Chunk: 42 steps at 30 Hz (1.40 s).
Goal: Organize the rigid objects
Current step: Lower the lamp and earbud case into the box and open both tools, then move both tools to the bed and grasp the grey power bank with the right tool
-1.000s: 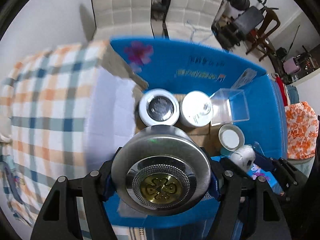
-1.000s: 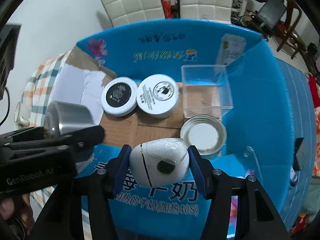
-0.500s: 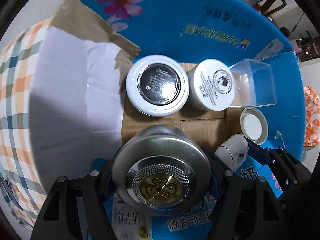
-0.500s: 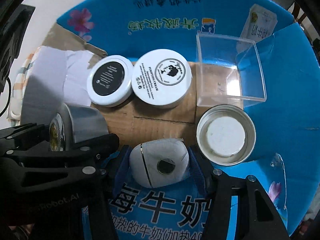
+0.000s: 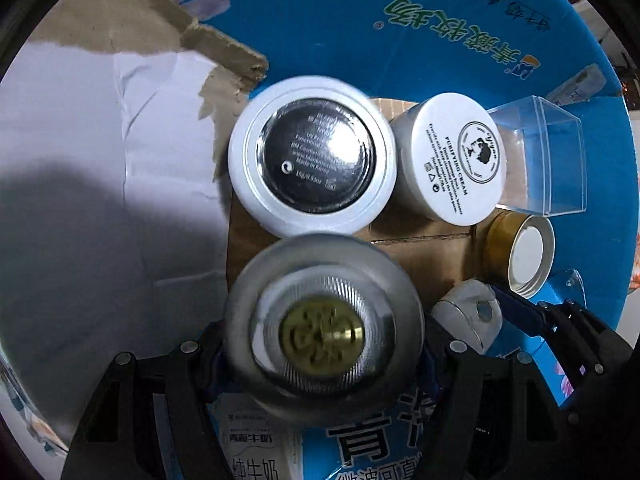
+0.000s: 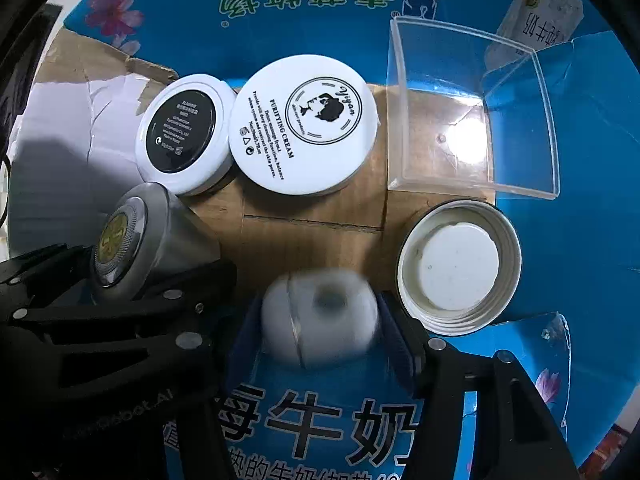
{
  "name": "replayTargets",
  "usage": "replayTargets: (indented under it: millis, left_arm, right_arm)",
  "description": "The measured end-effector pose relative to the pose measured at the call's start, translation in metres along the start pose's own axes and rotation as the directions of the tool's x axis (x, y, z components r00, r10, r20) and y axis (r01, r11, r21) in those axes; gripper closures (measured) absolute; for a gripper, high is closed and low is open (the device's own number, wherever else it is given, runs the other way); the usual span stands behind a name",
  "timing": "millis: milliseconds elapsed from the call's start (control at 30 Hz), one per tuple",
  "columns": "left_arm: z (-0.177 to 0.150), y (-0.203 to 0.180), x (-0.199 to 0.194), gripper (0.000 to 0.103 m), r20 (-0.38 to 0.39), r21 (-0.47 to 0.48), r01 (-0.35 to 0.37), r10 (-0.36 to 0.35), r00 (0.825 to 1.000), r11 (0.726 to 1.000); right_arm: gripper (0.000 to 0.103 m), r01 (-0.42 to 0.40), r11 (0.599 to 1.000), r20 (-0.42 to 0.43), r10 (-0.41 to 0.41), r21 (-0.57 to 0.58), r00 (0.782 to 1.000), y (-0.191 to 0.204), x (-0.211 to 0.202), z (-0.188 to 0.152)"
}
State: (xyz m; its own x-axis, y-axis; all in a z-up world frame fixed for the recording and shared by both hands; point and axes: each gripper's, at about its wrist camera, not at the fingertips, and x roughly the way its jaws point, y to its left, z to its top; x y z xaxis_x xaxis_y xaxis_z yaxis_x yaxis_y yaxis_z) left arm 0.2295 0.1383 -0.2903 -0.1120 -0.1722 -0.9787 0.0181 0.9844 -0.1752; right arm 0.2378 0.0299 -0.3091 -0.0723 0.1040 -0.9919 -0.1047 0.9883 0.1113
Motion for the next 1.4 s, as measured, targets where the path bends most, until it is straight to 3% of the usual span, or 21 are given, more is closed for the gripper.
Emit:
replayTargets:
  millis: [267, 333, 533, 600, 667, 767, 933, 1400]
  left_arm:
    - [-0.005, 0.003, 0.003, 0.034, -0.005, -0.008, -0.013, 0.013, 1.000, 1.000]
    - [-0.003, -0.003, 0.002, 0.034, -0.003, -0.005, -0.022, 0.022, 1.000, 1.000]
    - [-0.007, -0.004, -0.020, 0.030, 0.011, -0.019, -0.022, 0.022, 1.000, 1.000]
    - [-0.014, -0.007, -0.028, 0.026, 0.030, -0.016, -0.024, 0.025, 0.999, 1.000]
    - [-0.020, -0.010, -0.039, 0.006, 0.054, -0.017, -0.022, 0.022, 0.998, 1.000]
    - [-0.030, -0.013, -0.056, 0.001, 0.101, -0.011, -0.045, 0.045, 0.994, 0.999]
    - [-0.045, -0.013, -0.093, 0.001, 0.195, -0.007, -0.113, 0.112, 0.974, 0.994]
    - [-0.099, -0.051, -0.185, 0.001, 0.393, -0.039, -0.109, 0.115, 0.912, 0.993]
  right_arm:
    - [0.029, -0.004, 1.000, -0.011, 0.004, 0.008, 1.000, -0.009, -0.002, 0.006]
    - [0.022, -0.012, 1.000, -0.014, 0.012, 0.011, 1.000, -0.010, -0.006, 0.005]
    - [0.013, -0.007, 1.000, 0.036, 0.007, 0.007, 0.999, -0.020, -0.034, -0.008]
    - [0.013, -0.001, 1.000, 0.049, 0.001, 0.008, 0.999, -0.022, -0.044, -0.011]
    - [0.011, 0.003, 1.000, 0.071, -0.003, 0.009, 0.998, -0.025, -0.057, -0.014]
    - [0.009, 0.020, 1.000, 0.110, -0.021, 0.012, 0.994, -0.031, -0.080, -0.021]
    - [0.009, 0.016, 1.000, 0.174, -0.016, 0.003, 0.985, -0.031, -0.124, -0.046]
    - [0.009, -0.046, 0.999, 0.328, 0.046, -0.008, 0.943, -0.041, -0.237, -0.117]
